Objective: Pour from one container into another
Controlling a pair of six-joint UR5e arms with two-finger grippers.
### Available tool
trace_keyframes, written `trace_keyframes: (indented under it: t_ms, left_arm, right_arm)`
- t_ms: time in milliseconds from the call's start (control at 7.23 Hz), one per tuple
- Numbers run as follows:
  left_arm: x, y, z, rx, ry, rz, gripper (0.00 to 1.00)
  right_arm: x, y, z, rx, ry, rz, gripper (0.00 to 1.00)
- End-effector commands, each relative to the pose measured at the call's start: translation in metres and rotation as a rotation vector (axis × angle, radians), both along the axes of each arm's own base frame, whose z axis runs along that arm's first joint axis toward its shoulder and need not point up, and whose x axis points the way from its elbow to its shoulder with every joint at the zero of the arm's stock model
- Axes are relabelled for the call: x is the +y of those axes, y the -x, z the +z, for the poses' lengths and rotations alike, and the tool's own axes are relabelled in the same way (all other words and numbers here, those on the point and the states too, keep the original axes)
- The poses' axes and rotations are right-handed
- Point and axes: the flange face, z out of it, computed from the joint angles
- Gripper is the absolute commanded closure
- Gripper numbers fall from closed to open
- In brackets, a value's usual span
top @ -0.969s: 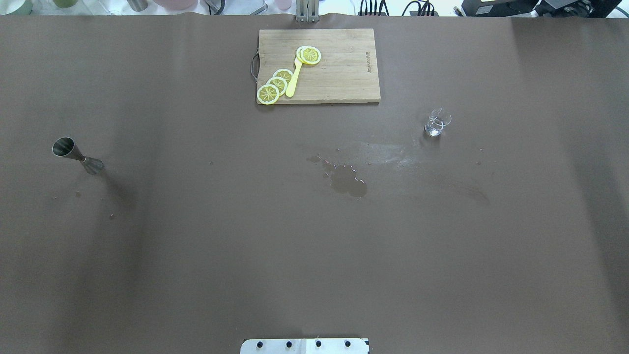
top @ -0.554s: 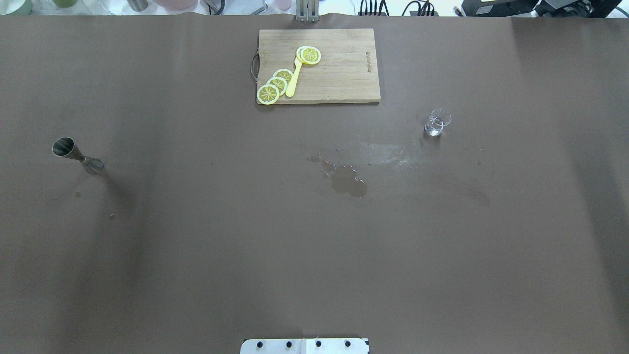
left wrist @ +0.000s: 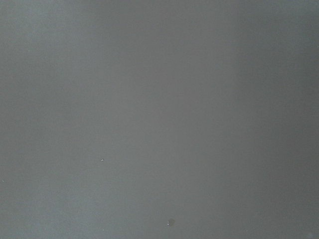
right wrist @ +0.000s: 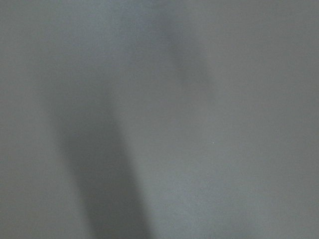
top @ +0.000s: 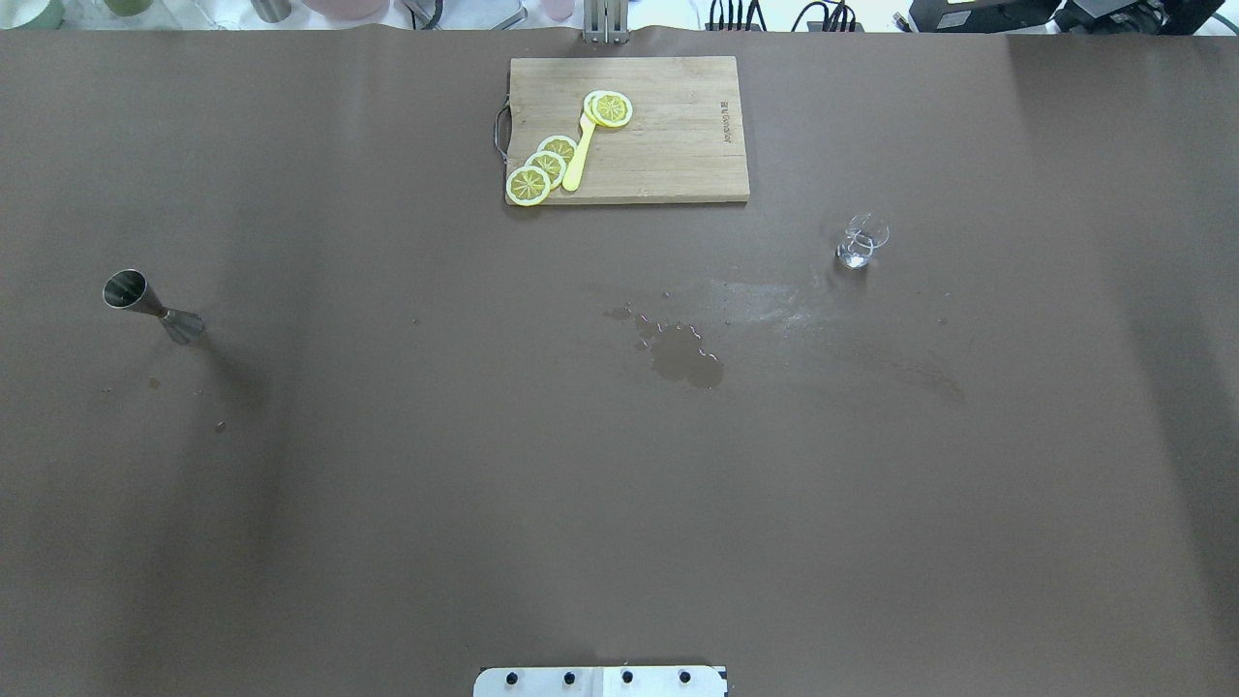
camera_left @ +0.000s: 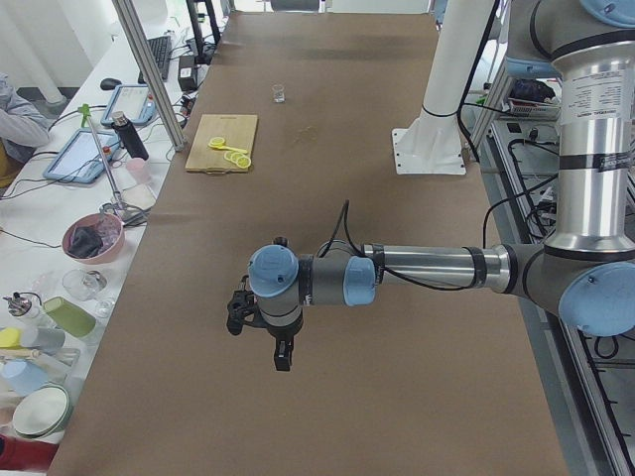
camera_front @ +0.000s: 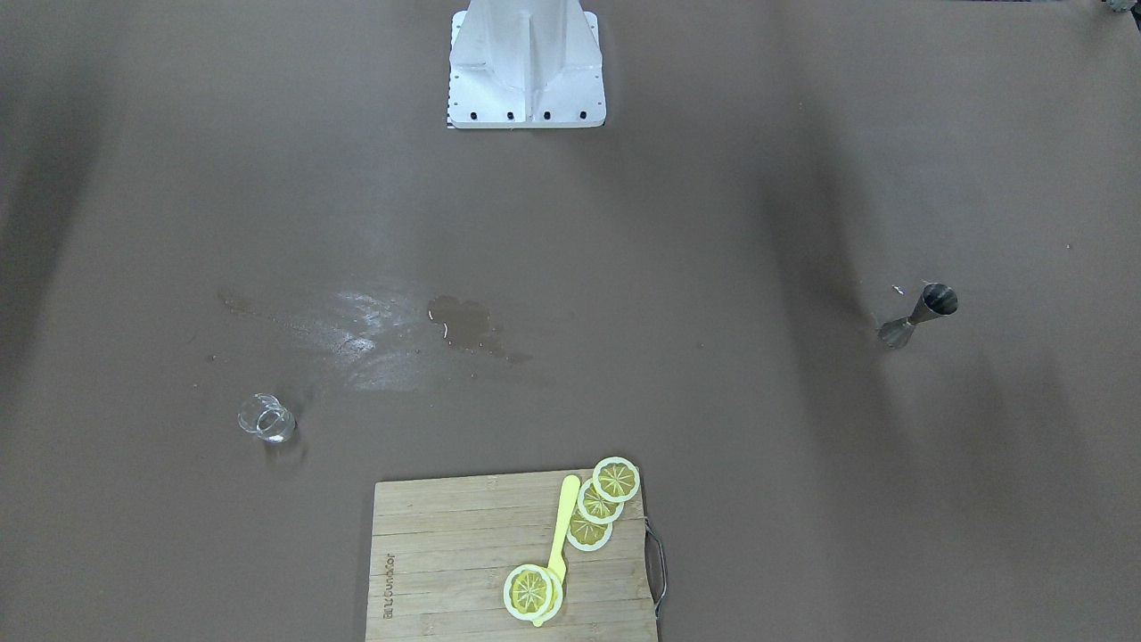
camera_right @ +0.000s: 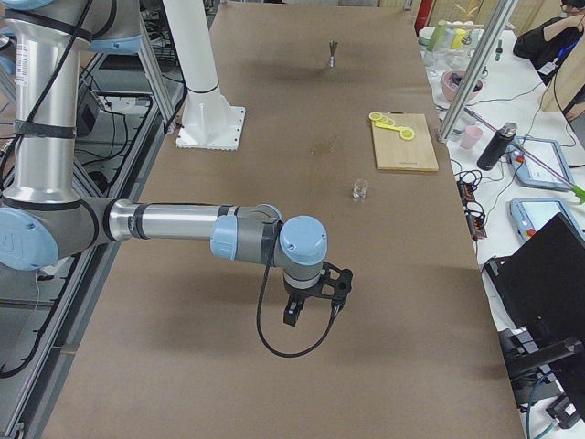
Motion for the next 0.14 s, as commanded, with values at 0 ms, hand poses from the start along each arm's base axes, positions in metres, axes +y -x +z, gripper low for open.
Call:
trace_keyframes:
  t_ms: [0]
  left_arm:
    - [0.0000,0.0000,0.0000,0.000,0.000,0.000,0.02]
  right_arm:
    - [0.0003,0.0000,0.0003,0.000,0.002,0.000,0.00]
